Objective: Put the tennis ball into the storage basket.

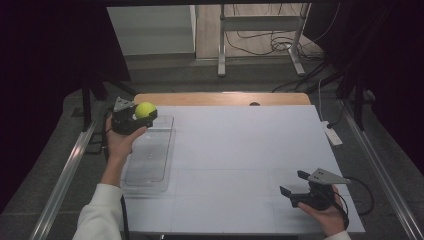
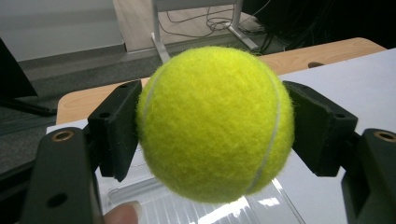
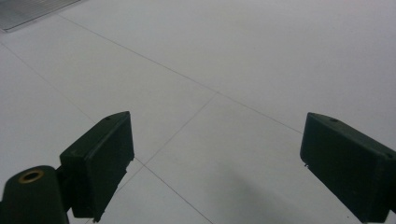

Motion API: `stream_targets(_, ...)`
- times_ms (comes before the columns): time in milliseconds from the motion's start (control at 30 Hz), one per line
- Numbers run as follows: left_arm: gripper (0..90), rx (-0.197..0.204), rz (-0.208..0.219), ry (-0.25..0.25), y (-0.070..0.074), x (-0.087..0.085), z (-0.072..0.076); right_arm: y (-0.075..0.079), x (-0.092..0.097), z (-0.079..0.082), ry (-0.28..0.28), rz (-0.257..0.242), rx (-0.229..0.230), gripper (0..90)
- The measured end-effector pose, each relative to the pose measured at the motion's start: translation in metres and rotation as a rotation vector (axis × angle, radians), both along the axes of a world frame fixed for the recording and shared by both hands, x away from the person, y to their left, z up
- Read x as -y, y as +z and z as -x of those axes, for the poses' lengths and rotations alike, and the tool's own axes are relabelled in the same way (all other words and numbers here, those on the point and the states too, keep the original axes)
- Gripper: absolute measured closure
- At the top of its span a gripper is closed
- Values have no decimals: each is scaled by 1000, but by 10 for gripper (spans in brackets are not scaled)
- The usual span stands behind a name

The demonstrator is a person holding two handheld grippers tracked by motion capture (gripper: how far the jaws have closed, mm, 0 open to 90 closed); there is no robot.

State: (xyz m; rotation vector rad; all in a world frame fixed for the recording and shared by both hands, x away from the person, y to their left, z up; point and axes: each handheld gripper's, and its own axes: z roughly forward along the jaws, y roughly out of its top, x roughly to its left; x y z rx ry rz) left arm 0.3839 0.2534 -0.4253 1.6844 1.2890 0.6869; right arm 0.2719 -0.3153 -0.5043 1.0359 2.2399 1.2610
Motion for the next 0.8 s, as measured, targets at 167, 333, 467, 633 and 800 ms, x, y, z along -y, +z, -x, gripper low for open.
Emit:
stream_targets(167,256,-12,-6,17,-1,-4,-2,0,0,0,0,0,0,99)
stream_targets(333,257,-22,-12,32,-1,-7,-4,0,0,0,0,0,1,99)
stream_targets(467,257,-31,-16,44,-2,-10,-7,0,0,0,0,-2,0,99)
stream_targets(633,256,-49,-26,55,-3,-14,-11,1,0,0,1,-2,0,99)
stream_targets(800,256,-55,-25,59,-2,-17,-14,0,0,0,1,-2,0,99)
